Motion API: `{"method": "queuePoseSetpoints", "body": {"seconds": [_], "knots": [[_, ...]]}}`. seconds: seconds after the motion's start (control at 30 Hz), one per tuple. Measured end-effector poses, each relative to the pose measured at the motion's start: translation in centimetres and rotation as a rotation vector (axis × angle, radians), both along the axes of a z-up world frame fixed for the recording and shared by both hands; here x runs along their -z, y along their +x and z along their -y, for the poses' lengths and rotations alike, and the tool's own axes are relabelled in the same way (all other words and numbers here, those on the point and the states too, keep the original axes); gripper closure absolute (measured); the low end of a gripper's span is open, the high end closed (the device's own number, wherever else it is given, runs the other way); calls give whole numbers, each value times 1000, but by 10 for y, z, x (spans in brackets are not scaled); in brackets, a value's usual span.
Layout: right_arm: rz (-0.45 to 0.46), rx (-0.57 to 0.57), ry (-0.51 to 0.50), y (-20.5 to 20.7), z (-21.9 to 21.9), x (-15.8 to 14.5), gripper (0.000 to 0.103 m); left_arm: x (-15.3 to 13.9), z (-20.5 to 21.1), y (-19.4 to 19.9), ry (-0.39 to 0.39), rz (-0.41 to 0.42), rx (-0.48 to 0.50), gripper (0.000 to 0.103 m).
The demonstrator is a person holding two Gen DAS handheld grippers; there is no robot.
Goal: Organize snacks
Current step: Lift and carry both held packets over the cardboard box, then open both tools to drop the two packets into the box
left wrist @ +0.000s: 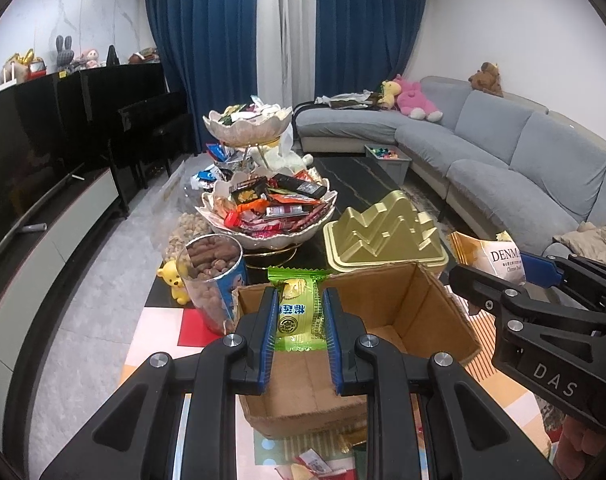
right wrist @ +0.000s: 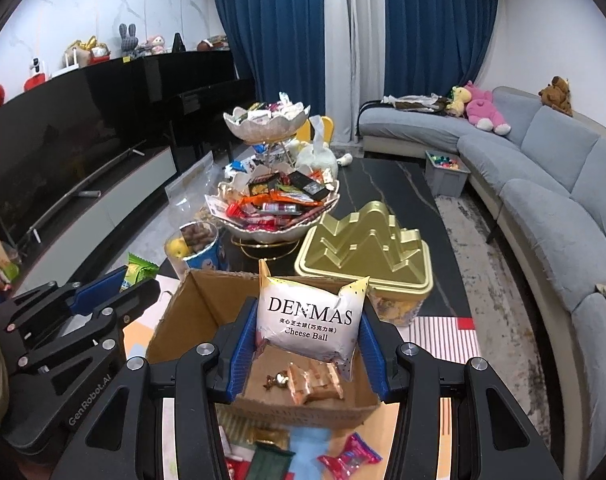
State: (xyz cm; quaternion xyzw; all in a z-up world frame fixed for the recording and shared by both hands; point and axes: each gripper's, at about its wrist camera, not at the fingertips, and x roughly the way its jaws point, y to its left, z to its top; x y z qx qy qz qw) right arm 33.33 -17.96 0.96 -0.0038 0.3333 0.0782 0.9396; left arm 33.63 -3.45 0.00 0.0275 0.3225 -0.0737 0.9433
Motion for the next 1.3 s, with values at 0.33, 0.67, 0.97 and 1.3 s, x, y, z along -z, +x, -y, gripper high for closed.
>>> {"method": "queuePoseSetpoints", "body": {"seconds": [0.33,0.67,0.97,1.3], "knots": [[-57,-9,-12,28,-5,21,54,27,-4,25,-9,-61,-4,80],[-81,-24,-20,39,-7,34,52,41,-9,36,-25,-101,-8,74],[-61,14,-45,34,-2,30,24,32,-18,31,-24,-74,-39,36],[-26,30,-40,16,5,10,24,12,-13,13,-7,-44,-35,31]]}}
